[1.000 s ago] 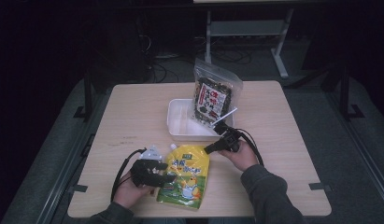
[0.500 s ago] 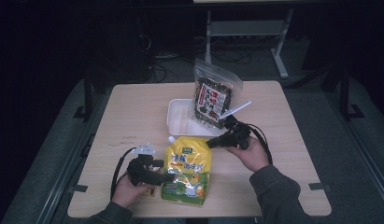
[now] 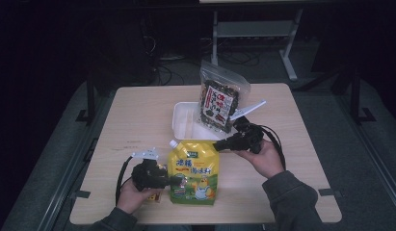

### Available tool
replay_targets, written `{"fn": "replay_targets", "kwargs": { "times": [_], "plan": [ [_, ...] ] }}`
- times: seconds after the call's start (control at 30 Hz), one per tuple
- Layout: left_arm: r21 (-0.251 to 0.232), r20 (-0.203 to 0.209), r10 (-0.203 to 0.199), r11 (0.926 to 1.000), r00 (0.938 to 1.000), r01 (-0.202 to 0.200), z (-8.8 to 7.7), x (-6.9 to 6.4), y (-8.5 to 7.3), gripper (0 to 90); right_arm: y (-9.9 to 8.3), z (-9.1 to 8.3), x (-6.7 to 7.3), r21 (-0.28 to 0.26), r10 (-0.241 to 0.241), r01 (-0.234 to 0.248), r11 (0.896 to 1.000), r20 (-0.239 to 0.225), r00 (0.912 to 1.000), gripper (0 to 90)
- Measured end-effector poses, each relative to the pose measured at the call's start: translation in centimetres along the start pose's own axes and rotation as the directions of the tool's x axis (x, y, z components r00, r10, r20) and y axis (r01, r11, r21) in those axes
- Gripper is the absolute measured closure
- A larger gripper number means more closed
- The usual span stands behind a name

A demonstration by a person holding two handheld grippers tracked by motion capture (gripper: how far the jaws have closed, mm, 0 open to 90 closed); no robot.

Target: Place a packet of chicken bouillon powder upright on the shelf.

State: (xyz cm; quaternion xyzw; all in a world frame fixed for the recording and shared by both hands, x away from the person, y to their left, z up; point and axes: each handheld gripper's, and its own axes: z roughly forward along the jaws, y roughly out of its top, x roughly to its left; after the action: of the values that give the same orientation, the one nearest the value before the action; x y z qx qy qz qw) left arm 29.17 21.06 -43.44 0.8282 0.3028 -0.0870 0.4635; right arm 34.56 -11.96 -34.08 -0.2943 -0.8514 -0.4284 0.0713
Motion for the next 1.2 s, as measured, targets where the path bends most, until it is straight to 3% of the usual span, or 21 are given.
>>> {"fn": "replay_targets", "kwargs": {
  "times": [0.13,0.27,0.4,0.47,0.57,0.67,0.87,1.0,1.07,1.2],
  "plan": [
    [-0.007,0.022,0.010,0.9999,0.9997,-0.009,0.0,-0.2,0.1,74.6,0.3,-0.5,0.2,0.017,-0.014,0.014,1.000,-0.007,0.9999,89.3],
    [-0.015,0.016,0.046,0.9988,0.9988,-0.046,-0.1,-0.6,0.2,77.8,0.7,-1.0,0.5,0.040,-0.053,0.054,0.998,-0.010,0.9985,86.6],
    [-0.020,0.016,0.072,0.9972,0.9973,-0.072,0.0,-1.0,0.3,79.1,1.5,-1.3,0.8,0.069,-0.079,0.080,0.994,-0.023,0.9967,75.8],
    [-0.020,0.015,0.083,0.9964,0.9964,-0.083,-0.1,-1.2,0.4,79.3,2.1,-1.1,1.1,0.101,-0.100,0.100,0.990,-0.010,0.9950,66.7],
    [-0.022,0.010,0.098,0.9950,0.9952,-0.097,0.0,-1.4,0.5,79.3,3.0,-0.8,1.4,0.129,-0.145,0.147,0.981,-0.023,0.9892,63.1],
    [-0.021,0.011,0.102,0.9946,0.9947,-0.102,0.0,-1.4,0.6,79.3,4.0,-0.1,1.8,0.170,-0.157,0.163,0.972,-0.050,0.9863,62.5],
    [-0.018,0.011,0.112,0.9936,0.9936,-0.112,0.0,-1.5,0.6,79.2,5.0,1.7,1.9,0.248,-0.161,0.181,0.952,-0.099,0.9820,66.7],
    [-0.012,0.001,0.118,0.9929,0.9930,-0.118,0.0,-1.5,0.6,78.7,5.2,2.6,2.0,0.290,-0.152,0.186,0.939,-0.135,0.9791,81.5],
    [-0.016,-0.004,0.115,0.9932,0.9933,-0.116,0.0,-1.4,0.6,76.9,5.3,2.6,1.9,0.298,-0.131,0.176,0.938,-0.166,0.9774,85.8],
    [-0.020,-0.023,0.116,0.9929,0.9929,-0.117,-0.1,-1.4,0.6,71.1,5.3,2.6,2.0,0.302,-0.107,0.155,0.941,-0.171,0.9795,87.4]
  ]
}}
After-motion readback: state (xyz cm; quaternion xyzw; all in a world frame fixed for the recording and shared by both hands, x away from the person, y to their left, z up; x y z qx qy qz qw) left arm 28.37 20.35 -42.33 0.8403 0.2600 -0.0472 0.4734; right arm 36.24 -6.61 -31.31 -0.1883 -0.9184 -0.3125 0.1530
